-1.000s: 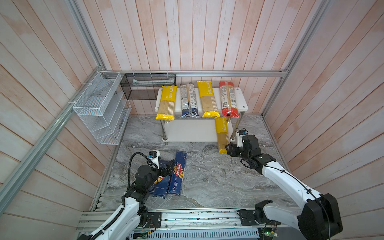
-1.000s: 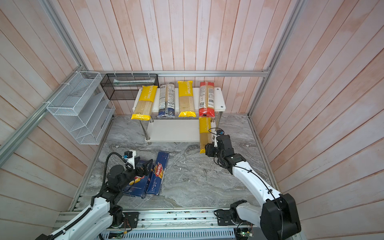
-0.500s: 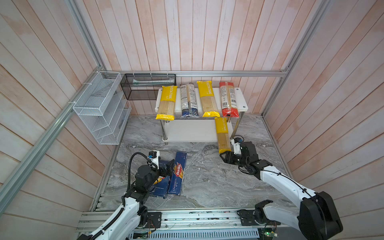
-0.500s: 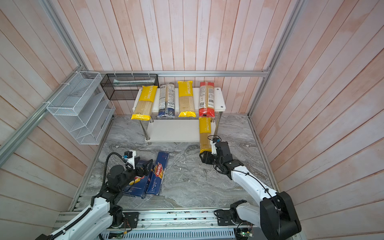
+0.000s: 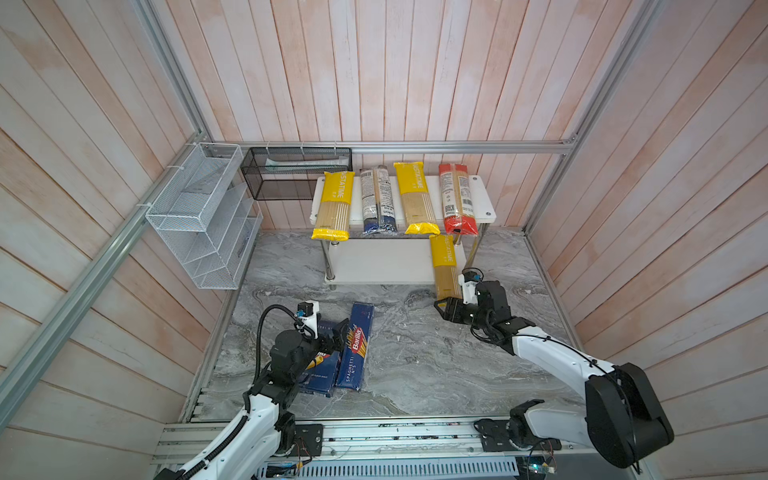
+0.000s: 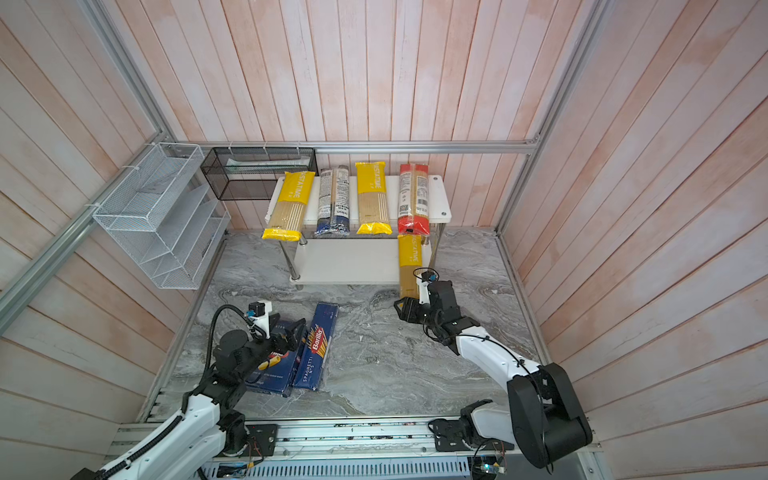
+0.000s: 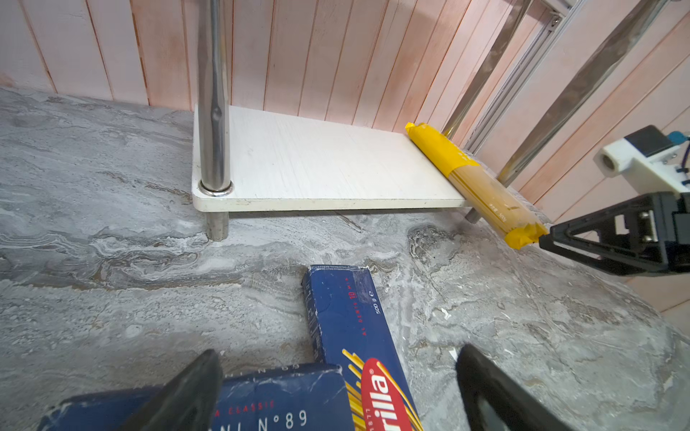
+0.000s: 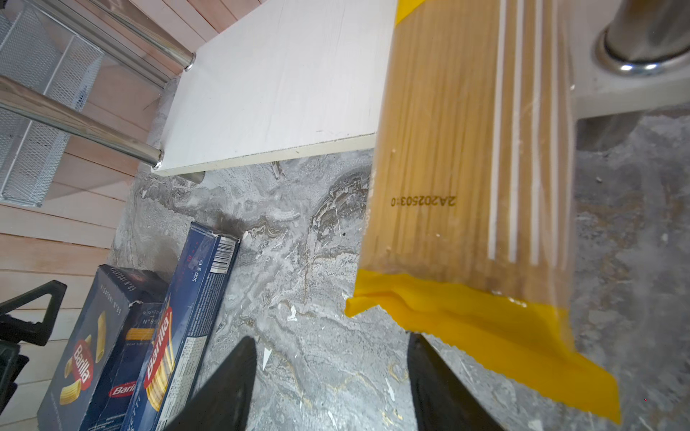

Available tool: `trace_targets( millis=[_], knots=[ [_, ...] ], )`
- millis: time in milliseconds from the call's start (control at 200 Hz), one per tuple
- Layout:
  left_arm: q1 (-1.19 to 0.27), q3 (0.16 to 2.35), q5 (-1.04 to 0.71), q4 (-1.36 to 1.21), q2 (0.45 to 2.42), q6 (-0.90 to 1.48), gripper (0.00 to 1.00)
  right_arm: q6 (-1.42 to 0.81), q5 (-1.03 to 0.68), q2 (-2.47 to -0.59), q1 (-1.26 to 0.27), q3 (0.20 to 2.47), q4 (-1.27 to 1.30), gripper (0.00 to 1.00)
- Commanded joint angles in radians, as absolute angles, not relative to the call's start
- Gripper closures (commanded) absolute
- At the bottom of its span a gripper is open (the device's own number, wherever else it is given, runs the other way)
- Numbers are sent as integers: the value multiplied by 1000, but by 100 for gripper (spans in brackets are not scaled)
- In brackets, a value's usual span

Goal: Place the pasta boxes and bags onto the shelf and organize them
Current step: 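Move the right gripper away from the shelf toward the Barilla boxes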

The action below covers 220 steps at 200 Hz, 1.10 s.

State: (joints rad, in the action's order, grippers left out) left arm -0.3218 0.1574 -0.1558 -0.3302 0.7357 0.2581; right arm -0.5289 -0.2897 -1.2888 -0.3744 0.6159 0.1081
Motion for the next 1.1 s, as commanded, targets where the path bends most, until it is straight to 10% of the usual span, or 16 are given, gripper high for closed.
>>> trace_targets(
  millis=[0, 1095],
  knots=[
    [-324, 175, -149, -354, 724, 261, 0, -526, -287, -1327, -367, 637, 139, 35],
    [-324, 177, -159, -359, 737, 258, 0, -515, -270, -1188, -361, 674, -90, 35]
  ],
)
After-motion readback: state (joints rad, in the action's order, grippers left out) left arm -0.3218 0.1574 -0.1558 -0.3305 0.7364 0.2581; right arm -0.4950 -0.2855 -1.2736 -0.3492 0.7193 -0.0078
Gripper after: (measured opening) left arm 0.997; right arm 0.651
